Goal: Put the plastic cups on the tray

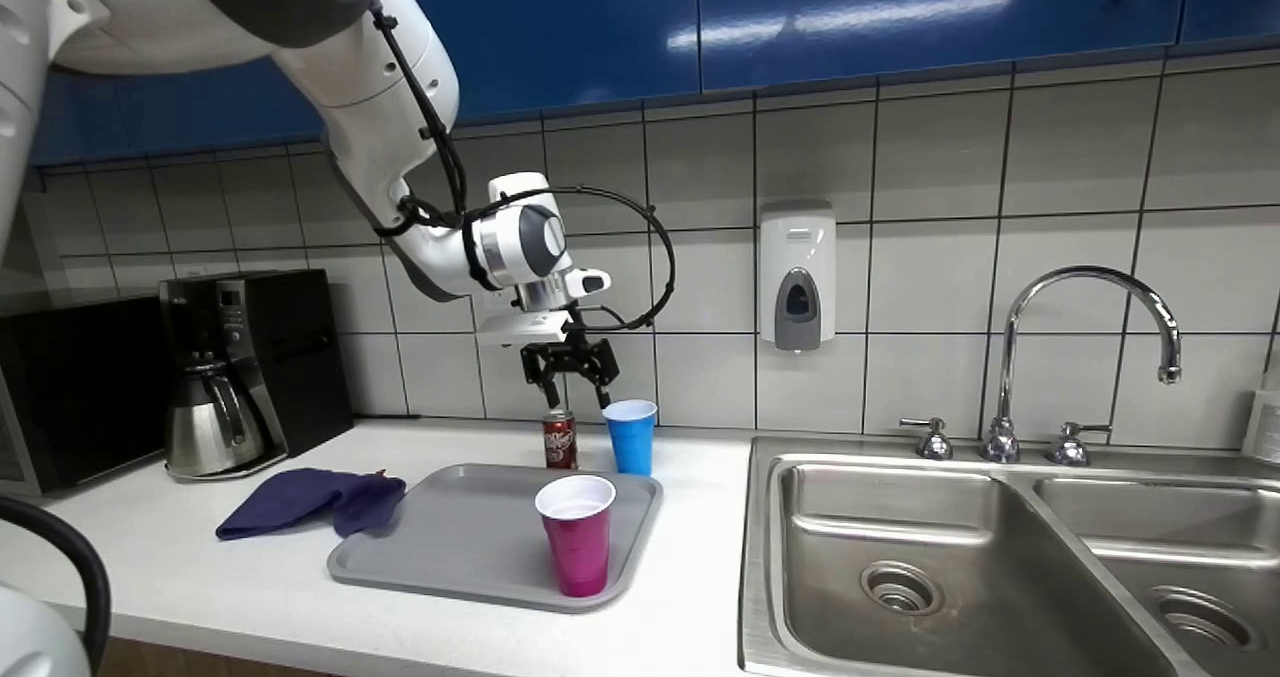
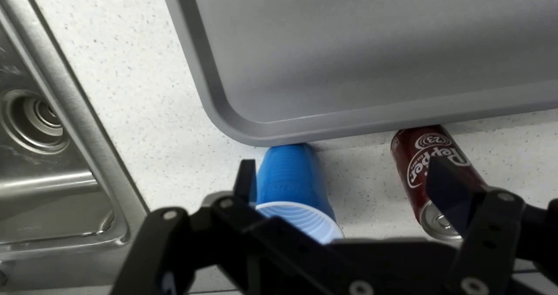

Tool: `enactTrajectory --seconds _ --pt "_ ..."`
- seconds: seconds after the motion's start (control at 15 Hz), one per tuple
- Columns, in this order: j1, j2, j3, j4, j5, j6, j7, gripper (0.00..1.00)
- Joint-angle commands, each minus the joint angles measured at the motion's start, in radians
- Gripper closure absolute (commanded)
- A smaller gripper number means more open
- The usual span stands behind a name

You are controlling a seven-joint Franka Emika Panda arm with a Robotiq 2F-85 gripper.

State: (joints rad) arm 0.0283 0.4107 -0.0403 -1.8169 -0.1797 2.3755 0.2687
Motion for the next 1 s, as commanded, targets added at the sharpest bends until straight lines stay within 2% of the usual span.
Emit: enactTrajectory --seconds 0.0,0.93 --pt "0.007 0.076 -0.017 0.128 0.019 -0.066 -0.013 0.00" --pt "0.003 0.287 -0.041 0.416 0.068 -0.133 0.003 0.00"
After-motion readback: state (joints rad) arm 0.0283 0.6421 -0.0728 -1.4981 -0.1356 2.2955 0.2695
